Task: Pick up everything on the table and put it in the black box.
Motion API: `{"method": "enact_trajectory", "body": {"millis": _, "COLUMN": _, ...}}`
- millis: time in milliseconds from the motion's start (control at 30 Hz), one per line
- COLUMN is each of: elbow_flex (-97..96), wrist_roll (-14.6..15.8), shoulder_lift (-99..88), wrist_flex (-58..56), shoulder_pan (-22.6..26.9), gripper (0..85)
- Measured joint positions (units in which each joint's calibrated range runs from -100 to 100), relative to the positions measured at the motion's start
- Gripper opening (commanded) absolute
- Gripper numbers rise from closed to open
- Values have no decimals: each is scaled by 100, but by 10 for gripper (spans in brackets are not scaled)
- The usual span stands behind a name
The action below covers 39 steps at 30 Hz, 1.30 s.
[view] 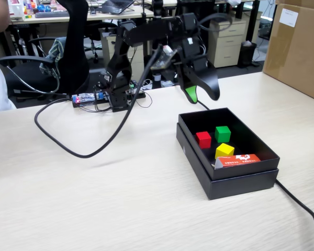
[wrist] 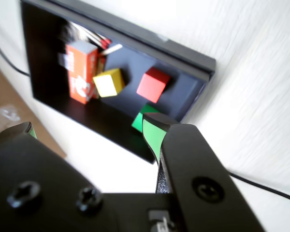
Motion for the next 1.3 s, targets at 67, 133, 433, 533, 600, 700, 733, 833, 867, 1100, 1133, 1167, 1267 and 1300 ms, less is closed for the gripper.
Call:
{"method": "enact_trajectory", "body": {"millis": 67, "elbow_flex": -666, "wrist_roll": -5, "shoulder_lift": -828, "wrist_flex": 310, "shoulder_pan": -112, "gripper": 455}}
{"method": "enact_trajectory", "body": {"millis": 133, "elbow_flex": -1479, "wrist_roll": -39, "shoulder_lift": -1579, "wrist_flex": 712, "shoulder_pan": -225, "gripper": 455}}
{"method": "enact_trajectory", "body": {"millis": 433, "elbow_flex": -4783, "wrist_roll": -186, "shoulder_lift": -4350, "wrist_flex": 2470, "shoulder_pan": -757, "gripper": 457}}
{"method": "enact_trajectory", "body": {"millis": 533, "elbow_flex": -5869, "wrist_roll": -234, "shoulder_lift": -5269, "wrist_flex": 3058, "shoulder_pan": -908, "gripper": 461}}
{"method": "enact_trajectory", "body": {"millis": 600, "elbow_flex": -6536, "wrist_roll": -278, "shoulder_lift": -5722, "wrist_flex": 3453, "shoulder_pan": -991, "gripper": 477}}
{"method": "enact_trajectory", "body": {"millis": 700, "elbow_flex": -7211, "wrist_roll": -327, "shoulder_lift": -6214, "wrist_flex": 3840, "shoulder_pan": -1118, "gripper": 491}}
{"method": "enact_trajectory", "body": {"millis": 733, "elbow_flex": -7430, "wrist_roll": -342, "shoulder_lift": -6330, "wrist_flex": 3941, "shoulder_pan": -1143, "gripper": 489}}
{"method": "enact_trajectory", "body": {"millis": 833, "elbow_flex": -8562, "wrist_roll": -391, "shoulder_lift": -6926, "wrist_flex": 4677, "shoulder_pan": -1201, "gripper": 491}}
{"method": "enact_trajectory", "body": {"millis": 867, "elbow_flex": -8745, "wrist_roll": -396, "shoulder_lift": -7003, "wrist_flex": 4785, "shoulder_pan": -1211, "gripper": 492}}
{"method": "enact_trajectory", "body": {"millis": 1100, "elbow_flex": -10132, "wrist_roll": -469, "shoulder_lift": -7599, "wrist_flex": 5761, "shoulder_pan": -1280, "gripper": 489}}
{"method": "enact_trajectory", "body": {"millis": 1133, "elbow_flex": -10324, "wrist_roll": -498, "shoulder_lift": -7612, "wrist_flex": 5985, "shoulder_pan": -1294, "gripper": 489}}
{"method": "enact_trajectory", "body": {"millis": 1167, "elbow_flex": -10488, "wrist_roll": -527, "shoulder_lift": -7625, "wrist_flex": 6156, "shoulder_pan": -1309, "gripper": 489}}
{"method": "enact_trajectory", "body": {"millis": 1267, "elbow_flex": -11018, "wrist_roll": -645, "shoulder_lift": -7625, "wrist_flex": 6806, "shoulder_pan": -1343, "gripper": 485}}
{"method": "enact_trajectory", "body": {"millis": 1300, "elbow_flex": -11401, "wrist_roll": -698, "shoulder_lift": -7663, "wrist_flex": 7178, "shoulder_pan": -1363, "gripper": 484}}
